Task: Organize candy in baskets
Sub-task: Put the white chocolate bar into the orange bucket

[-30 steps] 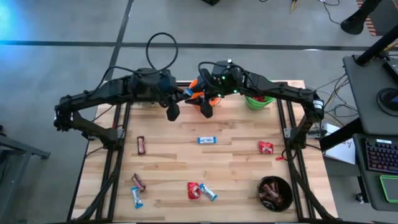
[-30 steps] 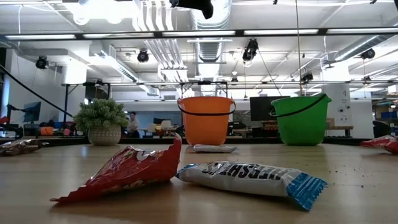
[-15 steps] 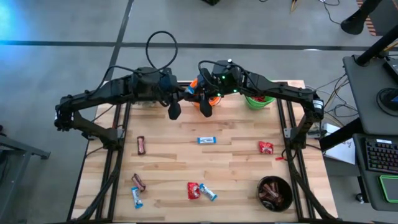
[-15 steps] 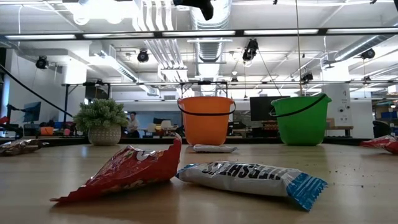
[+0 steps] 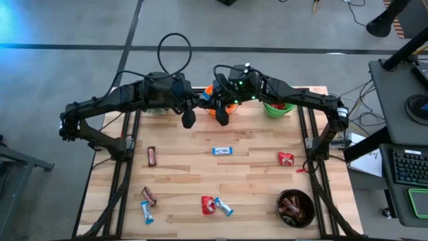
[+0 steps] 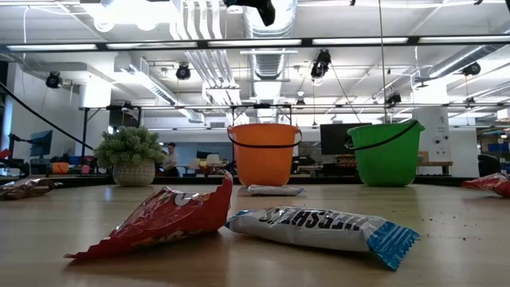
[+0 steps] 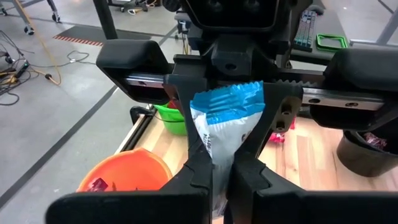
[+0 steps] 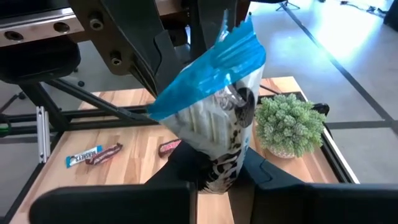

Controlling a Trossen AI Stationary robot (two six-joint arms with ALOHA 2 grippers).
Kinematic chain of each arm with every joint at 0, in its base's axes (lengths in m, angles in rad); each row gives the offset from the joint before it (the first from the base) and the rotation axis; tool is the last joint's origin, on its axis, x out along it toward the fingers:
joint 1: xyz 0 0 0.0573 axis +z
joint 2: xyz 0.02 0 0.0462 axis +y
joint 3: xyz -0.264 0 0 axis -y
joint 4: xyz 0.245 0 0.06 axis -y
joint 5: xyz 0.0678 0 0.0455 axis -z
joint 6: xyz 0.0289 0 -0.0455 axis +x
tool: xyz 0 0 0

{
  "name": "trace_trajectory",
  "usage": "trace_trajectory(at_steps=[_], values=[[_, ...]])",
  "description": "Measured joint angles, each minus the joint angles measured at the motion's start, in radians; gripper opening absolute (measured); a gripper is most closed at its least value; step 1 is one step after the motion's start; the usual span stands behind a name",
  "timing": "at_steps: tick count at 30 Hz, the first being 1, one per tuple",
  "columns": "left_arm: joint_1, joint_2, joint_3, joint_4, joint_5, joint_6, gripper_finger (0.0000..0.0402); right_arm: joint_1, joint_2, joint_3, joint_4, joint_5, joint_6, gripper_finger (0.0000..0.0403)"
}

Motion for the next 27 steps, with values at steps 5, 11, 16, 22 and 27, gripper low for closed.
trace_trajectory(at_steps=[5,11,16,22,27], values=[[0.0,0.002,0.039,-0.034,-0.003,0.001,0.0045,0.0,-0.009,0.001,-0.018,0.001,0.001,0.003],[0.0,0.001,0.058,-0.049,-0.008,0.033,0.011,-0.001,-0.02,0.0,-0.049,0.003,-0.008,0.003],[0.0,0.001,0.058,-0.082,-0.008,0.041,0.0148,-0.019,-0.05,0.0,-0.128,0.01,-0.042,0.003],[0.0,0.001,0.058,-0.134,-0.071,0.116,0.0155,-0.058,-0.096,-0.001,-0.253,0.119,-0.095,0.003],[0.0,0.001,0.058,-0.206,-0.187,0.161,0.0154,-0.12,-0.123,-0.001,-0.358,0.133,-0.099,0.003]])
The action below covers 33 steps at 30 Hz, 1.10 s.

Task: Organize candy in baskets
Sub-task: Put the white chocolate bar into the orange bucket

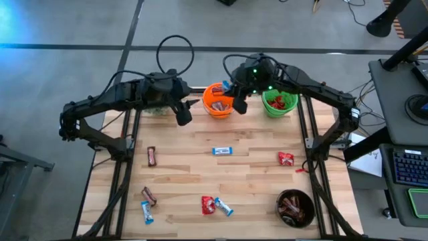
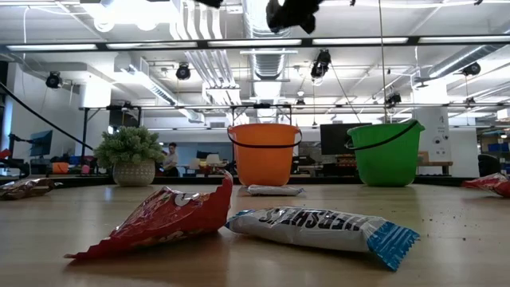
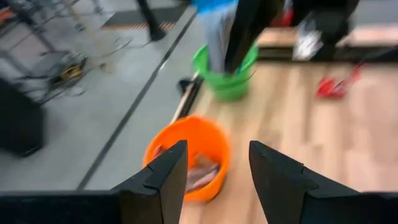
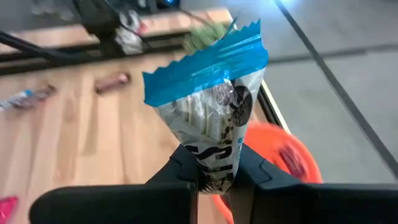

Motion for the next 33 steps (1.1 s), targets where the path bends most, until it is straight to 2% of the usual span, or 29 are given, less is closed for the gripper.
trace_trajectory(at_steps=[4,7,21,25,30,33], values=[[0.006,0.0,0.0,-0.102,-0.137,0.015,0.0151,-0.058,-0.02,0.0,-0.1,0.002,-0.014,0.003],[0.03,0.0,0.0,-0.167,-0.18,0.014,0.0147,-0.106,-0.035,0.0,-0.154,0.001,-0.027,0.003],[0.23,0.001,-0.001,-0.196,-0.184,0.027,0.013,-0.31,-0.078,0.0,-0.24,-0.029,-0.12,0.003],[0.26,0.006,-0.001,-0.196,-0.174,0.027,0.013,-0.322,-0.044,0.0,-0.193,-0.099,-0.123,0.003],[0.265,0.02,-0.002,-0.202,-0.171,0.027,0.0129,-0.321,0.025,0.0,-0.121,-0.127,-0.132,0.003],[0.265,0.033,-0.002,-0.203,-0.171,0.027,0.0129,-0.322,0.072,0.0,-0.101,-0.189,-0.132,0.0029]])
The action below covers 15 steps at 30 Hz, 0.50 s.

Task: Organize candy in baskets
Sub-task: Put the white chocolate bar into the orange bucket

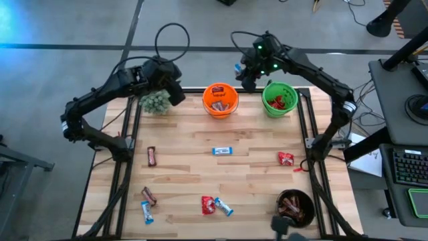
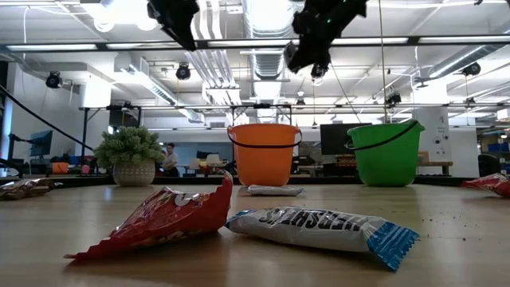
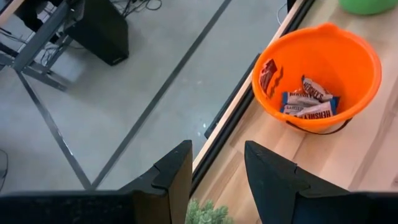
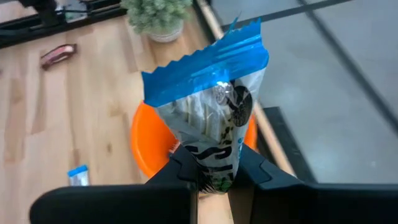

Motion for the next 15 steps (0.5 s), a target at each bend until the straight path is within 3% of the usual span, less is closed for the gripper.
trace_trajectory(at_steps=[6,15], values=[[0.002,0.029,0.0,-0.027,0.0,0.0,0.0129,0.001,0.077,0.0,0.049,-0.034,-0.003,0.0031],[0.002,0.036,0.002,-0.037,-0.006,0.0,0.0129,0.015,0.14,0.0,0.114,-0.106,0.013,0.0121]])
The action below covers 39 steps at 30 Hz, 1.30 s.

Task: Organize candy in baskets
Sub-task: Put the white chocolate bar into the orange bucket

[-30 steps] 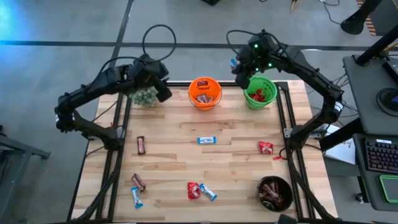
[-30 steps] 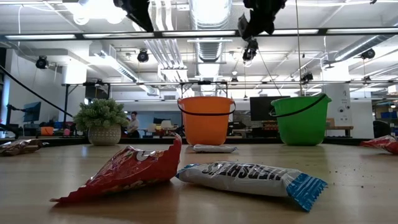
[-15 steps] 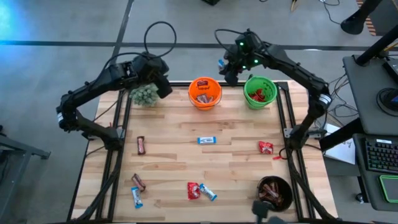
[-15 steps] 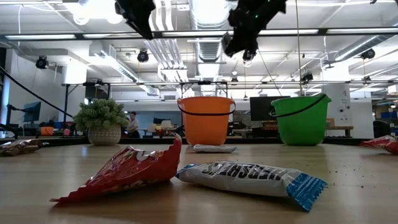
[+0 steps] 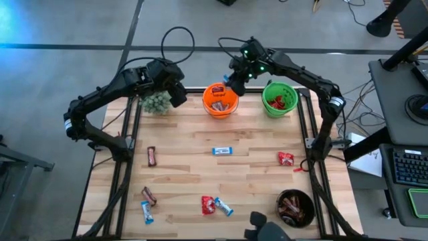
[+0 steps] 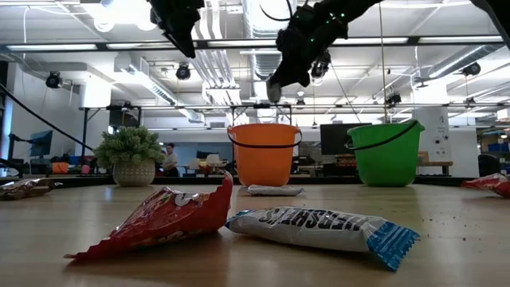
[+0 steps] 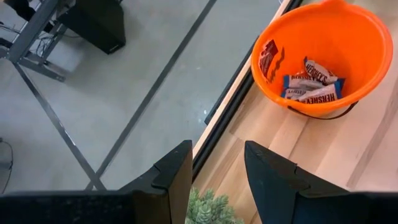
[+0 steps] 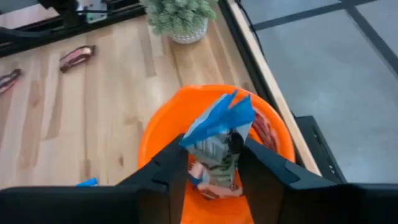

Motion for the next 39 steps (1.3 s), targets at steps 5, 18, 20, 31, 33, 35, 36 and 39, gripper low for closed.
trace_trajectory(at_steps=[5,18,20,31,33,35,36,39], values=[[0.0,-0.001,0.011,0.003,-0.002,0.032,0.0129,0.016,0.0,0.0,0.005,0.0,0.004,0.0144],[0.0,-0.001,0.011,0.004,-0.053,0.05,0.0129,0.017,-0.069,0.0,-0.103,0.009,0.111,0.0149],[0.0,-0.001,0.011,0.004,-0.053,0.05,0.0129,0.017,-0.087,0.0,-0.168,0.033,0.133,0.0152],[0.0,-0.001,0.011,0.008,-0.052,0.122,0.0129,0.051,-0.13,0.0,-0.5,0.197,0.212,0.0177],[0.0,-0.001,0.011,0.015,-0.052,0.127,0.0129,0.058,-0.13,0.0,-0.541,0.198,0.258,0.0185],[0.0,-0.001,0.011,0.022,-0.052,0.127,0.0129,0.069,-0.13,0.0,-0.585,0.199,0.304,0.0193],[0.0,0.0,0.011,0.024,-0.052,0.127,0.0129,0.077,-0.13,0.0,-0.611,0.199,0.326,0.0196],[0.0,0.006,0.011,0.024,-0.052,0.127,0.0129,0.1,-0.13,0.0,-0.694,0.2,0.366,0.0204]])
